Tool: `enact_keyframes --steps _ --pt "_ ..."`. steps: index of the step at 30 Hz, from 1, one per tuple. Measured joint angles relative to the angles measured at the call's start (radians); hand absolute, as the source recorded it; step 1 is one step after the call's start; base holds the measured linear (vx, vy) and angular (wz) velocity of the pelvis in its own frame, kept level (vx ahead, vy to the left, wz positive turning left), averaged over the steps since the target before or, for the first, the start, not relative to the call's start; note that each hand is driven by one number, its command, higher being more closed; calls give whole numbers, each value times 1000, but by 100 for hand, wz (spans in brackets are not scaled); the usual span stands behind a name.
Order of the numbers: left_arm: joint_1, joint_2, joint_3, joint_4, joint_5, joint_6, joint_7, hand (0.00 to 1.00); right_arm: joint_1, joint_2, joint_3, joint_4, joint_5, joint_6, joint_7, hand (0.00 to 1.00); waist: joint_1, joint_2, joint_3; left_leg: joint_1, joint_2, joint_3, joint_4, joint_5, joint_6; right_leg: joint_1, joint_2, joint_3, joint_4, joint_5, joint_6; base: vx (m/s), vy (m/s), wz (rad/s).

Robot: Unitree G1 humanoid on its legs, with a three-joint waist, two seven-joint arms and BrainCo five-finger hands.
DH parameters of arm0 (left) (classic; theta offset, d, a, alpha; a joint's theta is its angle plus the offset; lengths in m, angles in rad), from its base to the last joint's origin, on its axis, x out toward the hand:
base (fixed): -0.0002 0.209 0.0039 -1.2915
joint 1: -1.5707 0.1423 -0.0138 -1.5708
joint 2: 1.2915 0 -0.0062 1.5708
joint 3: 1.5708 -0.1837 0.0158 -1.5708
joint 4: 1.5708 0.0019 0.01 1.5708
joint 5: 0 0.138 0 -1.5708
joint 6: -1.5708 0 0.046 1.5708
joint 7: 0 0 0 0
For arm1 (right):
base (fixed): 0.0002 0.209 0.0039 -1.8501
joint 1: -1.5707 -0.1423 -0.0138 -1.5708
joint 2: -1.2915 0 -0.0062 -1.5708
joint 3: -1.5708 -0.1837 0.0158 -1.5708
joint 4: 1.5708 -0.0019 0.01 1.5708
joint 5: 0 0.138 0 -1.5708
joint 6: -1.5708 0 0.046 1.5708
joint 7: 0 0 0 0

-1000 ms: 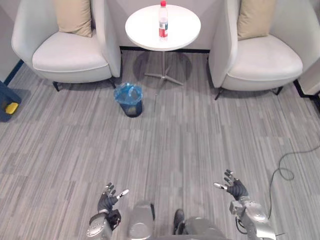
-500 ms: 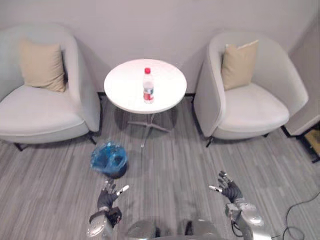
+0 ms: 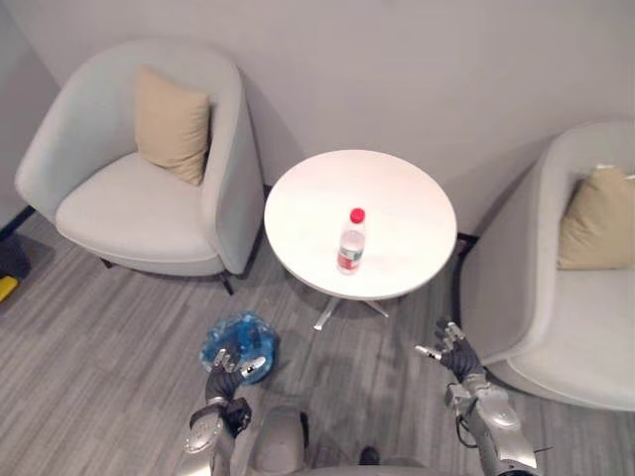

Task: Gather rubbish on tea table into small bin, then transfer packed bag to large trash can.

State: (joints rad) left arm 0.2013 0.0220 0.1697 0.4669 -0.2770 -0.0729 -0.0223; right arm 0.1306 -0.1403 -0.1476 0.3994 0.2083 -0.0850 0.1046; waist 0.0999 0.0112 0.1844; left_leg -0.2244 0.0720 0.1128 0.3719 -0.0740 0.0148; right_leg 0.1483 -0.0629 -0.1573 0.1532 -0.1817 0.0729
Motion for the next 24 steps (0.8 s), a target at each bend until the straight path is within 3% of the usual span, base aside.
enact_keyframes --steps 1,2,5,6,8,9,12,13,16,18,24 --pt "10 3 -1 -1 4 0 0 0 2 8 0 -22 -2 0 0 0 2 -19 -4 8 -22 16 -16 -12 13 -14 -29 8 35 -26 8 227 96 0" --pt "11 3 -1 -1 4 0 0 0 2 8 0 -24 -2 0 0 0 2 -19 -4 9 -23 18 -16 -14 15 -16 -30 10 38 -28 9 192 95 -33" --pt "63 -2 -21 -1 10 3 -1 0 -14 14 7 -44 -11 -7 0 0 17 -18 -2 89 -42 62 -18 -94 33 -75 -70 81 261 -48 19 199 133 -40" --pt "67 4 -23 0 10 3 1 0 -13 15 17 -44 -13 -7 0 0 12 -23 1 128 -49 61 -29 -111 41 -124 -80 102 410 -35 14 191 96 -3" --pt "77 16 -24 3 10 3 1 0 -12 14 40 -43 -14 -9 3 0 -12 -26 -1 168 -57 37 -35 -128 49 -176 -67 140 514 -64 -3 189 38 32" --pt "75 21 -24 8 10 2 2 0 -14 15 53 -43 -16 -15 8 0 -25 -30 -6 185 -57 21 -43 -133 47 -212 -45 166 505 -93 -10 192 -1 47" --pt "55 43 -22 25 11 2 2 0 -18 12 68 -44 -21 -27 10 0 -31 -46 -15 195 -59 -13 -45 -122 38 -251 -2 200 341 -87 -8 198 -68 60" --pt "38 59 -23 39 13 0 1 0 -20 9 74 -46 -24 -27 10 0 -31 -78 -29 196 -91 -43 -35 -131 25 -263 -10 199 213 36 -1 228 -122 65" --pt "42 36 -20 53 14 -1 0 0 -33 -19 92 -71 -60 -27 17 0 -27 -14 -39 200 -68 -77 -63 -130 15 -223 11 185 115 66 -15 202 -87 20" --pt "53 35 -19 54 14 -1 0 0 -46 -36 107 -72 -64 -28 37 0 -28 7 -41 199 -56 -84 -89 -125 8 -203 26 182 61 94 -20 136 -67 -5" --pt "38 36 -19 55 27 -1 -20 0 -52 -70 141 -72 -64 -28 78 0 -31 6 -39 217 -56 -129 -127 -112 -5 -135 29 140 -51 133 -28 67 -37 17"
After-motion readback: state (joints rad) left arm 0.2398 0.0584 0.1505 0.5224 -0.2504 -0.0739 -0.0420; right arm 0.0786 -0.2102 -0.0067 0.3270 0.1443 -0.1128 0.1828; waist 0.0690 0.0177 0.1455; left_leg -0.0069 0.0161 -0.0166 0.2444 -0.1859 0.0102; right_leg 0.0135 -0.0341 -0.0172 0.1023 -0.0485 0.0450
